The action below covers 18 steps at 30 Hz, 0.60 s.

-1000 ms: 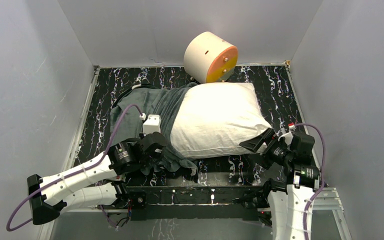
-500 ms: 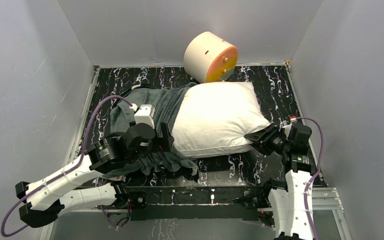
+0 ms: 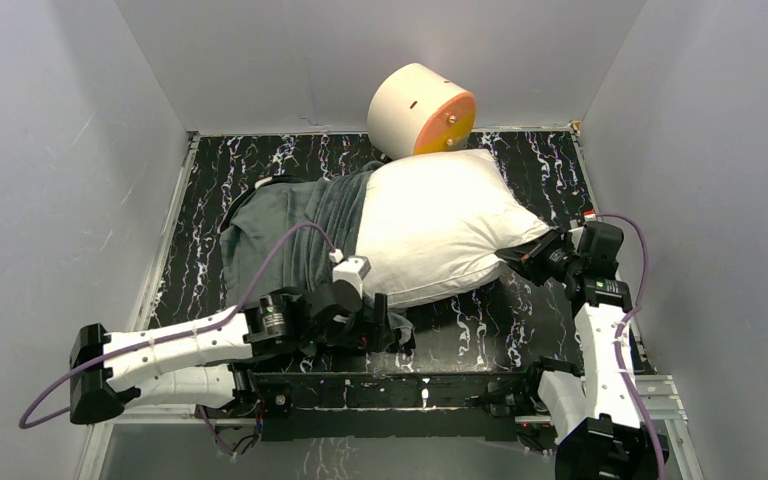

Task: Remove the pillowcase from the pillow
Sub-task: Remove the pillow from the pillowcase.

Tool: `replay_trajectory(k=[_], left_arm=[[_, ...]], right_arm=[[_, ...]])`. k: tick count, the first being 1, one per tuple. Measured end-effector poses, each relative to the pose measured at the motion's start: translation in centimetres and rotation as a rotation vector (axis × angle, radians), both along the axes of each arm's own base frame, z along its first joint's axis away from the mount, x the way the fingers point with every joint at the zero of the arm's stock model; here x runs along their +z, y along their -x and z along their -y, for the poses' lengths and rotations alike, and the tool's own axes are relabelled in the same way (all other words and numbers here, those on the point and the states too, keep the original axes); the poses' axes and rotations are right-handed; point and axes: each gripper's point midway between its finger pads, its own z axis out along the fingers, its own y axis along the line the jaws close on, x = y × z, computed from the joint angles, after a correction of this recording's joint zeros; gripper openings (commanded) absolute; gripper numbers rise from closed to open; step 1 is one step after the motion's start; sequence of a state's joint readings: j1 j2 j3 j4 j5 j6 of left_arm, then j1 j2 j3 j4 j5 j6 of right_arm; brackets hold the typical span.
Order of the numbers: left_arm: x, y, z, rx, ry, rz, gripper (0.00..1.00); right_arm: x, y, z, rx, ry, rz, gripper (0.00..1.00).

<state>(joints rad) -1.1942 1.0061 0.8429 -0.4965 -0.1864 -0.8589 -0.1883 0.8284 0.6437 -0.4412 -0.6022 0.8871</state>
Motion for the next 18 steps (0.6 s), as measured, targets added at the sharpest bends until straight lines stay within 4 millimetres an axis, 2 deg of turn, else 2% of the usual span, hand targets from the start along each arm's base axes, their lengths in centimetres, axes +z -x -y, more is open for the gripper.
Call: replay_trajectory(k=[4,8,11,12,15,18], left_arm=[[-2.0,0.4,1.5,0.048,0.000,-0.003,0.95],[-3.5,-1.0,2.7,0.175,0.046,0.042,0.98],[-5.4,-2.5,2.8,0.285,0.030,0.082,0.95],[-5.9,-3.1,2.8,0.323,0.020,0.102,0.87],[-6.2,-4.6,2.5,0.399,0.011,0.164,0.55],[-6.9,-5.6,1.1,0.463,-0.046,0.222,0.33]], right_arm=[[0.4,0.1,0.1,-0.006,0.009,0.019,0.03],[0.9,0.4,0.2,-0.017,0.023,0.043,0.03],[0.9,0.6,0.2,-0.018,0.027,0.041,0.03],[0.9,0.7,0.2,-0.016,0.029,0.038,0.04],[1.2,0.9,0.2,-0.007,0.044,0.039,0.04],[1.8,0.9,0.5,-0.005,0.081,0.053,0.00]])
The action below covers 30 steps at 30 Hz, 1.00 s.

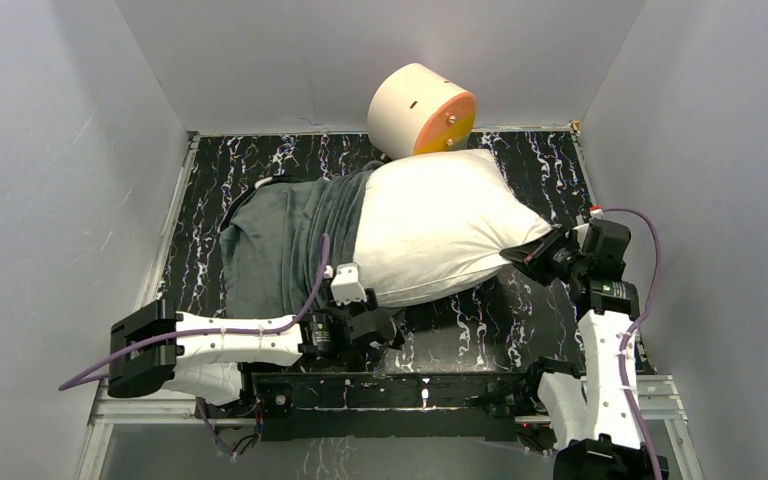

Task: Remove the pillowcase from the pillow
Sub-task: Remove the pillow from the pillowcase.

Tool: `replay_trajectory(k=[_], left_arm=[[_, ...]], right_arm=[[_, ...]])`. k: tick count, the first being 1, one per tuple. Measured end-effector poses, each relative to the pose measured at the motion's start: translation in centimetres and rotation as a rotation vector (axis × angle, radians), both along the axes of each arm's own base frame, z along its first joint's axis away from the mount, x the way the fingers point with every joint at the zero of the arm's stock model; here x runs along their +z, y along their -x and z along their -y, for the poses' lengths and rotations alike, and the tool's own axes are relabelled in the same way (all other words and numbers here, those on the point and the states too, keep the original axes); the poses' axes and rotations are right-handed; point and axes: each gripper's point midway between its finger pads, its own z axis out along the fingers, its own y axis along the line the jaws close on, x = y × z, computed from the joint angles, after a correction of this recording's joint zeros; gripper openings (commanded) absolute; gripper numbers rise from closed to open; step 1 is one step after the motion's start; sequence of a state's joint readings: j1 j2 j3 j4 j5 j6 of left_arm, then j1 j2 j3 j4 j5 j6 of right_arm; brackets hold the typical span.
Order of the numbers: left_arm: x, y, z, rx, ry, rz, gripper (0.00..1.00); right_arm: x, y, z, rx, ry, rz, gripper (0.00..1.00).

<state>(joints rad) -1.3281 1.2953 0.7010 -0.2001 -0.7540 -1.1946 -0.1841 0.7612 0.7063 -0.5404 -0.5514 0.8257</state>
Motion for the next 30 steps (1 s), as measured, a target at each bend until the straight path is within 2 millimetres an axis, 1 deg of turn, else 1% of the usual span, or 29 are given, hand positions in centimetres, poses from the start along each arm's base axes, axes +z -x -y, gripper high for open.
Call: replay_trajectory(k=[2,3,6,10,13,15,18,20,21,22,24,25,27,29,30], left_arm=[[-0.7,0.0,-1.4,0.045,-0.044,-0.003,0.13],[-1.0,0.1,-2.1,0.073,-0.059,-0.012,0.08],[-1.9,0.6,-4.7,0.171,-0.091,-0.052,0.00],[-1.8,1.3,-7.7,0.301,-0.086,-0.091,0.00],[-1.0,1.6,-9.6,0.378,-0.049,-0.104,0.00],[-0.3,1.8,-10.4,0.416,-0.013,-0.110,0.01],[0.2,1.9,-10.8,0.422,0.013,-0.114,0.01],[0.3,1.9,-10.7,0.390,-0.009,-0.109,0.06],[0.3,1.9,-10.6,0.360,-0.031,-0.106,0.10],[0.3,2.0,-10.4,0.320,-0.061,-0.102,0.15],[0.3,2.0,-10.1,0.238,-0.124,-0.092,0.25],[0.3,2.1,-10.1,0.192,-0.168,-0.086,0.32],[0.5,2.0,-10.0,0.138,-0.219,-0.078,0.45],[1.1,1.9,-9.7,0.100,-0.243,-0.066,0.59],[1.3,1.9,-9.6,0.089,-0.246,-0.063,0.62]], right_arm=[[0.3,0.0,0.3,0.005,0.038,0.002,0.00],[0.4,0.0,0.4,0.007,0.057,-0.001,0.00],[0.3,0.0,0.9,0.012,0.110,-0.028,0.00],[-0.6,0.4,1.3,0.012,0.154,-0.083,0.00],[-1.2,0.7,1.7,-0.005,0.179,-0.115,0.00],[-1.2,0.8,2.0,-0.020,0.195,-0.129,0.00],[-0.9,1.0,2.3,-0.033,0.207,-0.129,0.01],[-0.3,1.1,2.2,-0.030,0.209,-0.117,0.14],[0.1,1.2,2.1,-0.023,0.211,-0.105,0.33],[0.5,1.3,2.0,-0.011,0.210,-0.091,0.45],[1.9,1.1,2.0,0.008,0.227,-0.036,0.53],[2.9,0.8,2.1,0.014,0.230,-0.001,0.56],[5.3,0.5,1.8,0.036,0.216,0.064,0.68],[8.6,0.2,1.1,0.072,0.196,0.138,0.72],[10.6,0.0,0.7,0.091,0.191,0.189,0.74]])
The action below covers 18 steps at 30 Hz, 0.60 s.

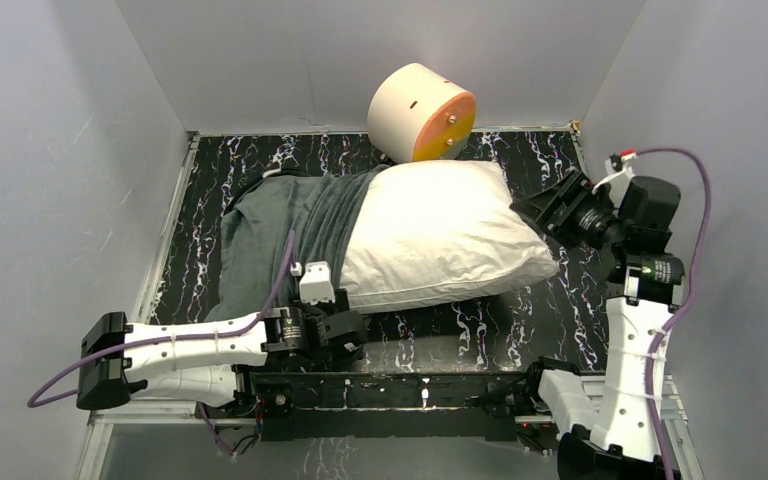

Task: Remove the pillowcase from the pillow
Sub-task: Remove the pillow from the pillowcase.

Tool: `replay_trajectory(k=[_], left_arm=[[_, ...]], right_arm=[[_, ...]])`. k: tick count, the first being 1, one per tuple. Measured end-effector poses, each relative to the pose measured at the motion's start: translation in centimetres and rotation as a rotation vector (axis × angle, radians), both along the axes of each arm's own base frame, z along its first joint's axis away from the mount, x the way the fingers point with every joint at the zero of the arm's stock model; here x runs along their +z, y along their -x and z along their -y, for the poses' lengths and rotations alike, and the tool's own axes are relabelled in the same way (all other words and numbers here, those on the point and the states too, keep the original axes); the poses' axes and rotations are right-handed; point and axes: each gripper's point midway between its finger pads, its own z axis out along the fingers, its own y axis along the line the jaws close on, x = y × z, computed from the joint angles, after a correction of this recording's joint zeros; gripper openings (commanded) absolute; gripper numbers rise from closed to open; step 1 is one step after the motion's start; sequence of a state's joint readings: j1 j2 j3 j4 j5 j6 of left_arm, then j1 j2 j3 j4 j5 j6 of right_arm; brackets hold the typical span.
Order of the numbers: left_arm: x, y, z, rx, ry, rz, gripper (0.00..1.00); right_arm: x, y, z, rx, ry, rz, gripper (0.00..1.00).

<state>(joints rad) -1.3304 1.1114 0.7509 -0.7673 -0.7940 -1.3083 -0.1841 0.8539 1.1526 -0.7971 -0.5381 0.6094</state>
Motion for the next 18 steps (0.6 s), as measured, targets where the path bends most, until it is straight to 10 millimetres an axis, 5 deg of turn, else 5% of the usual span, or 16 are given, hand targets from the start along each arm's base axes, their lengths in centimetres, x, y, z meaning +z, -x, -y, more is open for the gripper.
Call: replay_trajectory(k=[5,8,14,18], left_arm=[[0.9,0.4,0.6,-0.062,0.017,-0.016,0.74],[1.2,1.2,1.2,-0.130,0.036,-0.049,0.76],[6.0,2.2,4.2,-0.345,0.115,-0.046,0.94],[12.0,1.5,6.4,-0.462,0.156,0.051,0.98]], right_arm=[[8.3,0.3,-2.0,0.156,-0.020,0.205,0.71],[9.6,0.1,-2.6,0.226,-0.020,0.230,0.71],[5.2,-4.4,-3.6,0.290,-0.031,0.059,0.70],[-0.3,-8.0,-9.9,0.426,0.056,-0.105,0.71]])
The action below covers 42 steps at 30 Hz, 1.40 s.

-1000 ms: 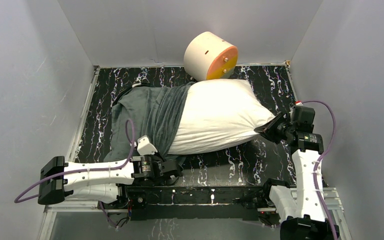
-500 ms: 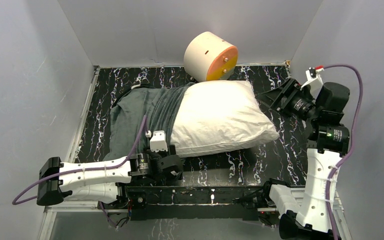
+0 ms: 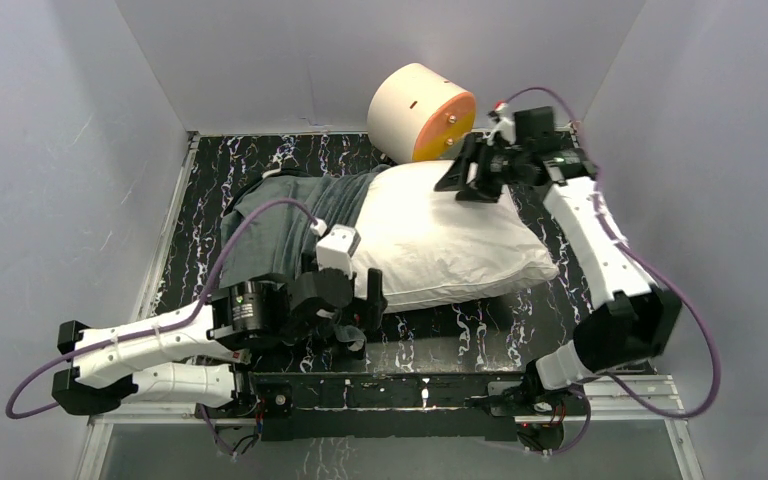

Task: Remove the pillowcase from the pillow
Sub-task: Remove the pillow from the pillowcase.

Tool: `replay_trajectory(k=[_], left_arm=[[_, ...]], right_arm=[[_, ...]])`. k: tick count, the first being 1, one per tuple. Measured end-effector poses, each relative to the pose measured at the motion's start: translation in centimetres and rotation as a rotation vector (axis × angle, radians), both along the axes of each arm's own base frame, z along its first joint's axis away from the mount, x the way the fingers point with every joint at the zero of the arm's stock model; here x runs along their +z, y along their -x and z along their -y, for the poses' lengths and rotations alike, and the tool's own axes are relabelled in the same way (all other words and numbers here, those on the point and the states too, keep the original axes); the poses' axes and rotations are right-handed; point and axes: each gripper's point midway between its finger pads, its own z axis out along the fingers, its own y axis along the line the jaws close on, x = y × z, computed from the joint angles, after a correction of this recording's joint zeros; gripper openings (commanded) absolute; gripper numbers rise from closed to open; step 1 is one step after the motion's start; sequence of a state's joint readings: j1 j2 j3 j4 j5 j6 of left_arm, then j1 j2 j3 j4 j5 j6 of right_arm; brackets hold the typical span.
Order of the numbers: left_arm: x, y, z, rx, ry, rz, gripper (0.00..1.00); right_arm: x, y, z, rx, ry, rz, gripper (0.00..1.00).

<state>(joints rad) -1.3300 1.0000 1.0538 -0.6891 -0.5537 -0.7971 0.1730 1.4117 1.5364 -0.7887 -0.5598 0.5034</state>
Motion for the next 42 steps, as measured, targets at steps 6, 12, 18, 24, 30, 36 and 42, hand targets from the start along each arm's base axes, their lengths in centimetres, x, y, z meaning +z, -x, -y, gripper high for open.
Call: replay_trajectory(k=[6,12,18,24,30,36,42], left_arm=[[7.2,-4.0,2.5,-0.036,-0.040,0.167,0.98],[4.8,-16.8,-4.0,0.245,-0.225,0.147,0.98],[6.8,-25.5,-7.4,0.305,-0.159,0.141,0.98],[4.2,-32.5,-4.6,0.138,-0.006,0.060,0.98],[-4.5,-29.7,1.3,-0.110,0.135,-0.248,0.62],[-6.2,-27.5,1.7,-0.158,0.212,-0.308,0.11],[-2.8,-26.0,1.3,-0.162,0.267,-0.219,0.00]], right_arm=[[-5.3,-2.0,-4.4,0.059,0.157,-0.024,0.73],[-9.6,-0.9,-4.4,0.071,0.296,0.046,0.63],[-17.9,5.8,-3.1,0.073,0.231,-0.012,0.57],[-19.8,6.4,-3.6,0.001,0.103,0.024,0.52],[-19.1,5.6,-3.7,-0.063,0.057,0.031,0.59],[-14.4,5.4,-2.8,-0.101,0.078,0.120,0.77],[-6.2,3.9,-1.0,-0.173,0.166,0.240,0.98]])
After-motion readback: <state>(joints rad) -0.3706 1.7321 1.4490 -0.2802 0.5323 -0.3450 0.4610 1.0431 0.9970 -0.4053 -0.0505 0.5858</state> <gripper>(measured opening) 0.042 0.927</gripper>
